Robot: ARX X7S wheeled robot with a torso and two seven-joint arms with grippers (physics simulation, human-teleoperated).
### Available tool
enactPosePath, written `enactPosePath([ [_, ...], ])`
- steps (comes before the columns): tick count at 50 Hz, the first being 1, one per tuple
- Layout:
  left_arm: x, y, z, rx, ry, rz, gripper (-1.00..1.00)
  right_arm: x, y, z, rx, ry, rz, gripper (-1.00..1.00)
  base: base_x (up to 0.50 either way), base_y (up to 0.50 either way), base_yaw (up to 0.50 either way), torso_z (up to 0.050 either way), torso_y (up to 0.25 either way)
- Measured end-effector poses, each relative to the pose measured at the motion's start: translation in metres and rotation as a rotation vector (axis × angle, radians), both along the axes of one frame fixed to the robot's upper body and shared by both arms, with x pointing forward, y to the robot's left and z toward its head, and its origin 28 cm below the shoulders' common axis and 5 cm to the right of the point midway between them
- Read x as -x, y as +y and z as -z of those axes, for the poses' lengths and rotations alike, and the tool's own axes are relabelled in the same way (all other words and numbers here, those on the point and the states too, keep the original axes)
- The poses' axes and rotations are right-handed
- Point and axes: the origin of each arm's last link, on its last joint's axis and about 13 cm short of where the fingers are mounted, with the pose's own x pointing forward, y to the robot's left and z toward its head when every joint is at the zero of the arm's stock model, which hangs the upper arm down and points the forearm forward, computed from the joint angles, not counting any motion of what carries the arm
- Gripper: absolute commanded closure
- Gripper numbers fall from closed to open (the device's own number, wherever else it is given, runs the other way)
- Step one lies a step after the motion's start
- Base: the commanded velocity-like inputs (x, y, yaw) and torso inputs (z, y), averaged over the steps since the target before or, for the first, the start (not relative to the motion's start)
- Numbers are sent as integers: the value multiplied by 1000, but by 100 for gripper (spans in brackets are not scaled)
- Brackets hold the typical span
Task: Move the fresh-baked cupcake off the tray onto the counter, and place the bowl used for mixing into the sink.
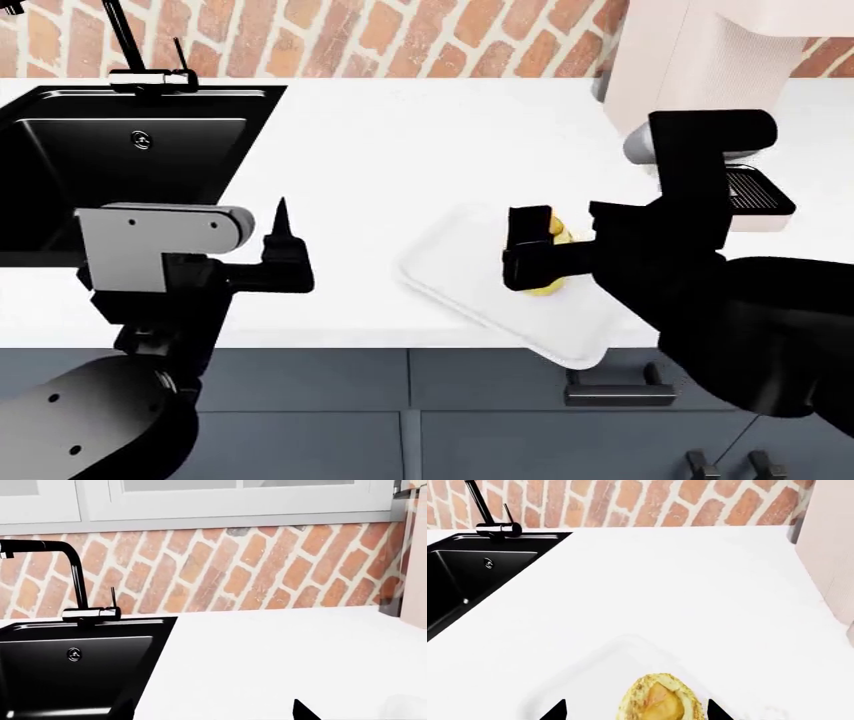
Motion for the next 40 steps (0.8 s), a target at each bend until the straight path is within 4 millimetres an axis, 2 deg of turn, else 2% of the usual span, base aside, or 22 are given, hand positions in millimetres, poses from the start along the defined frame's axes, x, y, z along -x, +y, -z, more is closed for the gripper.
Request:
enactPosePath([
  [40, -10, -3, 15, 0, 34, 15, -100, -27, 2, 15, 32, 92, 3, -100, 0, 0, 0, 0, 0],
])
